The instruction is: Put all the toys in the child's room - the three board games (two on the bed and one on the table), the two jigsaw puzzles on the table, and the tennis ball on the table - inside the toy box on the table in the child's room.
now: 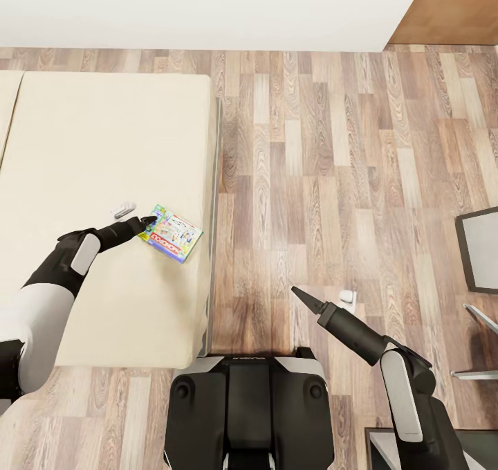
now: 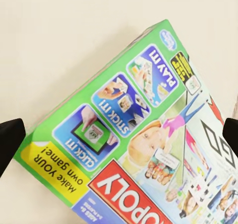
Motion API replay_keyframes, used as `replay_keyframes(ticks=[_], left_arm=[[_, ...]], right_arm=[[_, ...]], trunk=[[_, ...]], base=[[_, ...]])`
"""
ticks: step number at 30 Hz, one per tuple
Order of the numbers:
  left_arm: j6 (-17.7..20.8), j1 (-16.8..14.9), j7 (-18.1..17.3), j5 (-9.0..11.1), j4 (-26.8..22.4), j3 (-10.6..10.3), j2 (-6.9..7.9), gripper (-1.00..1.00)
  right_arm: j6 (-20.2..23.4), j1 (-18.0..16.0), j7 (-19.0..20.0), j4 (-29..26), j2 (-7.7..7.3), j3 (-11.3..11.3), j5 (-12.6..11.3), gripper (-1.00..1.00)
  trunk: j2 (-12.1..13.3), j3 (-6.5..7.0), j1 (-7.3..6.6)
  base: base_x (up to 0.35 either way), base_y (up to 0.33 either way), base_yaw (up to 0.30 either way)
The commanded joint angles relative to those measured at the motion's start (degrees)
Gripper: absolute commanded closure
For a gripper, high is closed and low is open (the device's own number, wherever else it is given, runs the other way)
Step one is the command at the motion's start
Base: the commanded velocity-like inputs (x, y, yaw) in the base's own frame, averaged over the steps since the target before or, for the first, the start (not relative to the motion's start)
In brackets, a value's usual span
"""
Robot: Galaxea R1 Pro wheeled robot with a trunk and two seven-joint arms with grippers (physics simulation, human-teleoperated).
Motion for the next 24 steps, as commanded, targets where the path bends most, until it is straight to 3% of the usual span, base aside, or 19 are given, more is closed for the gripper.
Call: replay_keyframes(ticks=[1, 10, 24], left_arm=[[0.48, -0.02, -0.06, 0.29, -0.02, 0.21, 0.00, -1.00], [-0.62, -0.02, 0.43, 0.25, -0.02, 0.21, -0.01, -1.00], [-1.87, -0.02, 5.05, 0.36, 0.02, 0.23, -0.02, -1.00]], right_arm=[[0.34, -0.03, 0.15, -0.02, 0.05, -0.12, -0.10, -1.00], [0.33, -0.03, 0.18, 0.00, 0.05, -0.12, -0.11, -1.00], [0.33, -0.03, 0.18, -0.02, 0.05, -0.12, -0.04, -1.00]], trunk=[[-0.09, -0.06, 0.03], [-0.09, -0.06, 0.03], [-0.09, -0.06, 0.03]], base=[[0.000, 0.000, 0.000], [0.000, 0.000, 0.000], [0.000, 0.000, 0.000]])
